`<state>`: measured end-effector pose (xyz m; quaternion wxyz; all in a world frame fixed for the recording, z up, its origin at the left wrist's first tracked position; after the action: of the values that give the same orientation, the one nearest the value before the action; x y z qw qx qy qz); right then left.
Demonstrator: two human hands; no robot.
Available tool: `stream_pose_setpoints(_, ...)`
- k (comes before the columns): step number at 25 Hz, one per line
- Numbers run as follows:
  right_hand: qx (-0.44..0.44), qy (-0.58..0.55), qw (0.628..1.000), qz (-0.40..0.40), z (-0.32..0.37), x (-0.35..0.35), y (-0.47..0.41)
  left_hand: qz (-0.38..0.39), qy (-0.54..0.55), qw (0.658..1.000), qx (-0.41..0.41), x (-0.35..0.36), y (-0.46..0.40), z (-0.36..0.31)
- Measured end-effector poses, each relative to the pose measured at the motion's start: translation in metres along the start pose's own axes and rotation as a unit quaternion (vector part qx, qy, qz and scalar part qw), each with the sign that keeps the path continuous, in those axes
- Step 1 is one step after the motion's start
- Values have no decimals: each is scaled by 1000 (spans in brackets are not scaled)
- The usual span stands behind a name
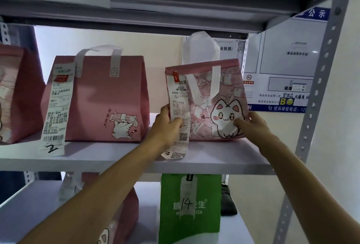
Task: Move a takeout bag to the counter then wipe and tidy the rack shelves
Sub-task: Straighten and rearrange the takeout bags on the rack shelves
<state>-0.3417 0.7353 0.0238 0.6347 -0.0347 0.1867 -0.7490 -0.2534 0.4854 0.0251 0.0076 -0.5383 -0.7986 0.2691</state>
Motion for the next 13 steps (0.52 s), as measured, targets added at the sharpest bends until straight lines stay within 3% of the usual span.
stream_pose_setpoints(5,-22,28,999,10,-1,-7,29,-5,-7,1000,18,-15,16,-1)
stream_pose_setpoints(13,-26,78,995,-47,12,-11,50,-13,-31,999,40,-28,33,-12)
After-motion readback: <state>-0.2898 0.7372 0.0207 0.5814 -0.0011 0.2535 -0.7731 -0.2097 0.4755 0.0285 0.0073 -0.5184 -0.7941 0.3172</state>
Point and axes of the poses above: each hand's wrist, its own y-axis away from the middle knuckle, its own x-axis out of the palm, z = x × y, the point moved 4 cm from there along -y, towards the middle knuckle, and after that the axes turned 3 degrees about -z, right-handed, at the moved point
